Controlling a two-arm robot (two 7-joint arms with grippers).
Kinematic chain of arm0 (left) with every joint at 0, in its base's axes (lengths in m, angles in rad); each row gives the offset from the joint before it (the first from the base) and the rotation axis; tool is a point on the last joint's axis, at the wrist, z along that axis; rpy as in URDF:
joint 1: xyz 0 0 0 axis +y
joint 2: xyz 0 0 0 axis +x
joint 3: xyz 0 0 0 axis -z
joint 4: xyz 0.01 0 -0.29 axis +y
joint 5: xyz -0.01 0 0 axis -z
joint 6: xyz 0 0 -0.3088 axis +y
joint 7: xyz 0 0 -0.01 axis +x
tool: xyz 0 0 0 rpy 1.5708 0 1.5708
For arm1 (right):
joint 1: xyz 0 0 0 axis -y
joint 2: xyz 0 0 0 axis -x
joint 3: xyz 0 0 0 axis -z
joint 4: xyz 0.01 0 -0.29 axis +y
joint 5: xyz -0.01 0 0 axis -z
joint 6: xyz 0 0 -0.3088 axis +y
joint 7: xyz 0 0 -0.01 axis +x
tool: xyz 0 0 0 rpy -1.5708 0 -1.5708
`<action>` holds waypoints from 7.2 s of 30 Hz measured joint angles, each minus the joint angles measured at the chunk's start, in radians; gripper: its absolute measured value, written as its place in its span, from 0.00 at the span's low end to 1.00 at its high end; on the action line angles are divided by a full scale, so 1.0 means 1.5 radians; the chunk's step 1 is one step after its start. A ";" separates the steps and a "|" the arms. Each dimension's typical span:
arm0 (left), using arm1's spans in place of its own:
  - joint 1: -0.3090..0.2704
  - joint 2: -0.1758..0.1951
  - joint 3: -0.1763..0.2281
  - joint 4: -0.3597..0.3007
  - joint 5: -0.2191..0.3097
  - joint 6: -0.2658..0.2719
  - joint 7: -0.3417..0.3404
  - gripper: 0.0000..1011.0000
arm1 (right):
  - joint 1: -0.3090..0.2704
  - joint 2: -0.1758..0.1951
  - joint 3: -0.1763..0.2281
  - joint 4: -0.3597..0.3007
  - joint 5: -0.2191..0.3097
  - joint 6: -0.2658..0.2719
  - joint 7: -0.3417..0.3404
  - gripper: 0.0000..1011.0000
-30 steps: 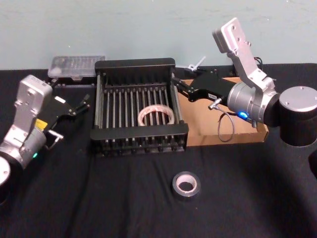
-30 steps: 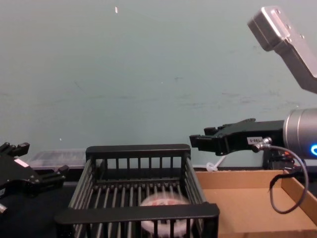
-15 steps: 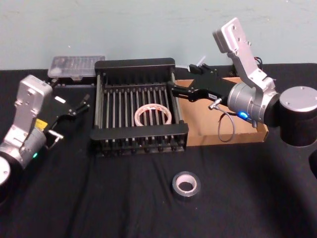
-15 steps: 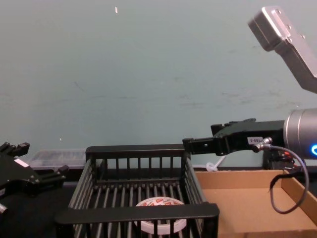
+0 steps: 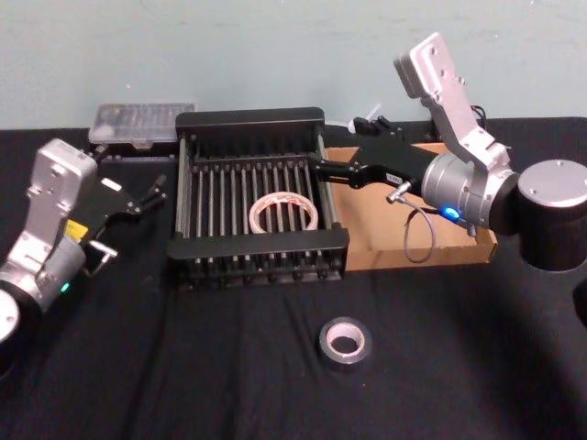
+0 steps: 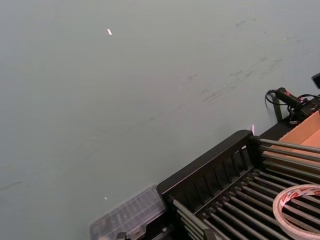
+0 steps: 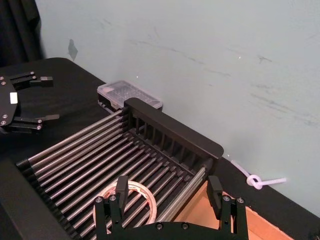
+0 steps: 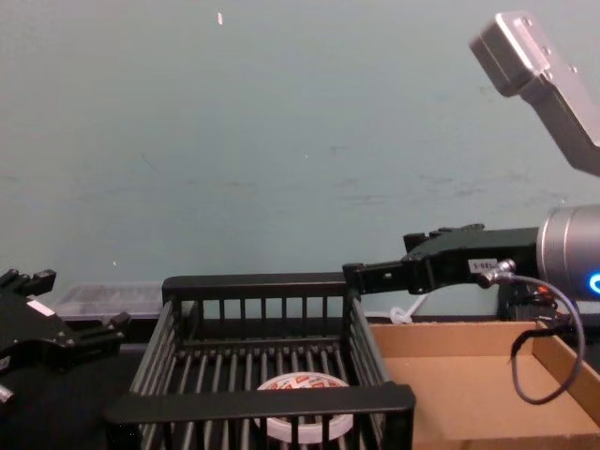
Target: Pick up the white tape and place it into the black box , Pick up the silver tape and place it into the brown box.
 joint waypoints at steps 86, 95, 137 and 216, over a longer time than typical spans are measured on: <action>0.000 0.000 0.000 0.000 0.000 0.000 0.000 0.99 | -0.163 0.182 -0.072 -0.178 0.050 0.146 0.057 0.99; 0.000 0.000 0.000 0.000 0.000 0.000 0.000 0.99 | -0.159 0.176 -0.073 -0.171 0.044 0.150 0.061 0.99; 0.000 0.000 0.000 0.000 0.000 0.000 0.000 0.99 | -0.156 0.172 -0.074 -0.163 0.039 0.155 0.065 0.99; 0.000 0.000 0.000 0.000 0.000 0.000 0.000 0.99 | -0.132 0.158 0.048 -0.156 0.077 0.136 -0.016 0.13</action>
